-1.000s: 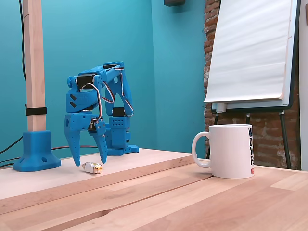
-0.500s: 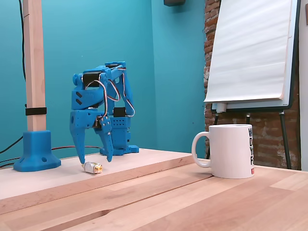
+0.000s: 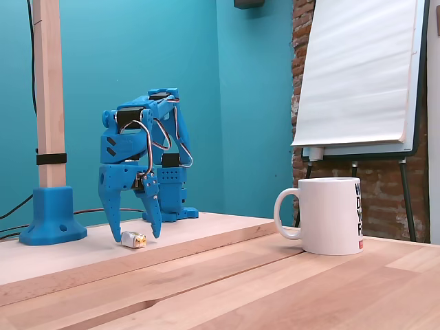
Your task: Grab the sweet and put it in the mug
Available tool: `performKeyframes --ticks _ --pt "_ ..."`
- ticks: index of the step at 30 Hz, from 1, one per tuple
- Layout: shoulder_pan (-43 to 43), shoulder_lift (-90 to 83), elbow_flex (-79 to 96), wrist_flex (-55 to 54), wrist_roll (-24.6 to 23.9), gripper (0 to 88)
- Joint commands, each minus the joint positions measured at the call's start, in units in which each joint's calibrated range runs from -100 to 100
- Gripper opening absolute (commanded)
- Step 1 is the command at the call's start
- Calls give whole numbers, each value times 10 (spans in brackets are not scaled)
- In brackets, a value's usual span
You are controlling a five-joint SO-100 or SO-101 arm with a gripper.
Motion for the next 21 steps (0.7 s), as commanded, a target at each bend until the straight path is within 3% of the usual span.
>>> performKeyframes --ticks 1,21 --pt "4 -5 -32 -5 -2 292" --pt "5 20 -31 -41 -5 291"
